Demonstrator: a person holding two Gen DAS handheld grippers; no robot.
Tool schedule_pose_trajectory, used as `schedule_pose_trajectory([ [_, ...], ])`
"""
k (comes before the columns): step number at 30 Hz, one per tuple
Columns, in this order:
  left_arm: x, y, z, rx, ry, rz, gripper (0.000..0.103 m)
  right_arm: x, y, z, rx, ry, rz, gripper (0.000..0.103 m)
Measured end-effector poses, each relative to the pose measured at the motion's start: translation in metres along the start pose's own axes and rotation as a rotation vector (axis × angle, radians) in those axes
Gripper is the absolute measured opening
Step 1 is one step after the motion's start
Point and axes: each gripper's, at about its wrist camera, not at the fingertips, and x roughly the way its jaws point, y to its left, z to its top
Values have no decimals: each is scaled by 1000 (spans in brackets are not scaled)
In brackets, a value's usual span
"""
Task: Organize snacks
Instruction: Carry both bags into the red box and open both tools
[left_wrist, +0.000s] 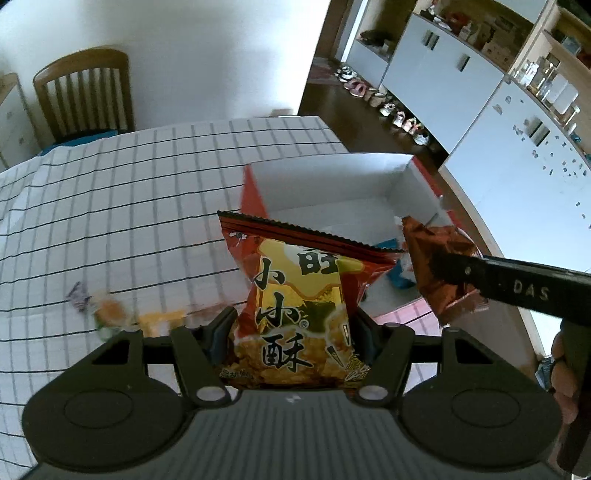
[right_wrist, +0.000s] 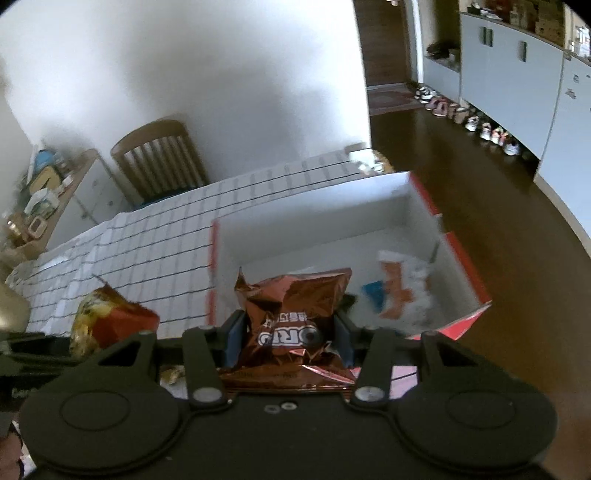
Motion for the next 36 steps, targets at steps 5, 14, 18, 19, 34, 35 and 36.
schedule_pose_trajectory([
  [5, 24, -28, 13, 3, 4, 19, 65, 8, -32, 13, 8, -9, -28, 49],
  [14, 78, -62, 31, 15, 33, 59, 65, 45, -66, 41, 16, -9, -67, 49],
  [18, 100, -76, 35, 47, 42, 80, 65, 63, -77, 51, 33, 6, -59, 49],
  [19, 105, -78, 36, 47, 49, 81, 65, 69, -78, 53, 35, 12, -63, 49],
  [34, 161, -77, 51, 63, 108, 164, 65, 129, -82, 66, -11, 92, -98, 49],
  [35, 163, -77, 51, 65, 112, 165, 65, 130, -82, 66, -12, 95, -94, 49],
  [36, 165, -76, 52, 68, 118, 169, 65, 132, -82, 67, -13, 97, -93, 49],
])
